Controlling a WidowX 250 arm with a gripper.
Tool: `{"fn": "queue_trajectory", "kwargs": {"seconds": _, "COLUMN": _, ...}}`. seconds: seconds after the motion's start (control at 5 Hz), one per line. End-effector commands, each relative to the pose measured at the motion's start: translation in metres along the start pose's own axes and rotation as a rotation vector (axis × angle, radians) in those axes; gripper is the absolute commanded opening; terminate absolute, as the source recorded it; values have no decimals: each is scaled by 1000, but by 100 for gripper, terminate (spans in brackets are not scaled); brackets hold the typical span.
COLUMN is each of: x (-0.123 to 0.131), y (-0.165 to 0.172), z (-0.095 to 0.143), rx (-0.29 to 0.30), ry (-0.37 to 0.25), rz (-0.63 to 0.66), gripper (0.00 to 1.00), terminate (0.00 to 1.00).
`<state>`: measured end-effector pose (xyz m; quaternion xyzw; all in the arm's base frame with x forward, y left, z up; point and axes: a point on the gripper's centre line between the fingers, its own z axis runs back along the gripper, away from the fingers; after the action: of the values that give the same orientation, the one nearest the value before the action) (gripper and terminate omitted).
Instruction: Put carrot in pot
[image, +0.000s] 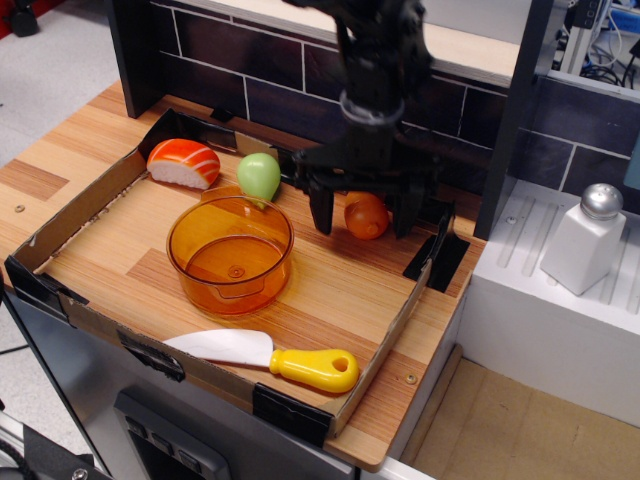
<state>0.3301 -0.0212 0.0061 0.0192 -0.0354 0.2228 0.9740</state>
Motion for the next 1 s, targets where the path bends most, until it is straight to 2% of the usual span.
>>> {"fn": "queue_trajectory", "kwargs": {"seconds": 0.0, "x": 3, "y": -9, "z": 8, "rx": -7, "ry": -86, "rz": 14, "gripper": 0, "terminate": 0}}
{"fn": "queue_trajectory", "kwargs": {"seconds": 0.2, "x": 4, "y": -9, "z": 16, "rx": -19, "ry": -105, "rz": 28, "gripper": 0, "terminate": 0}}
{"fn": "queue_trajectory", "kwargs": {"seconds": 0.4, "x": 4, "y": -8, "z": 35, "rx": -35, "ry": -175, "rz": 54, "gripper": 0, "terminate": 0}}
{"fn": "queue_trajectory", "kwargs": {"seconds": 0.6, "x": 3, "y": 3, "z": 71, "rx": -61, "ry": -211, "rz": 102, "gripper": 0, "terminate": 0}}
{"fn": "queue_trajectory", "kwargs": {"seconds": 0.8, "x": -5, "y": 30, "z": 85, "rx": -35, "ry": -242, "rz": 117, "gripper": 0, "terminate": 0}}
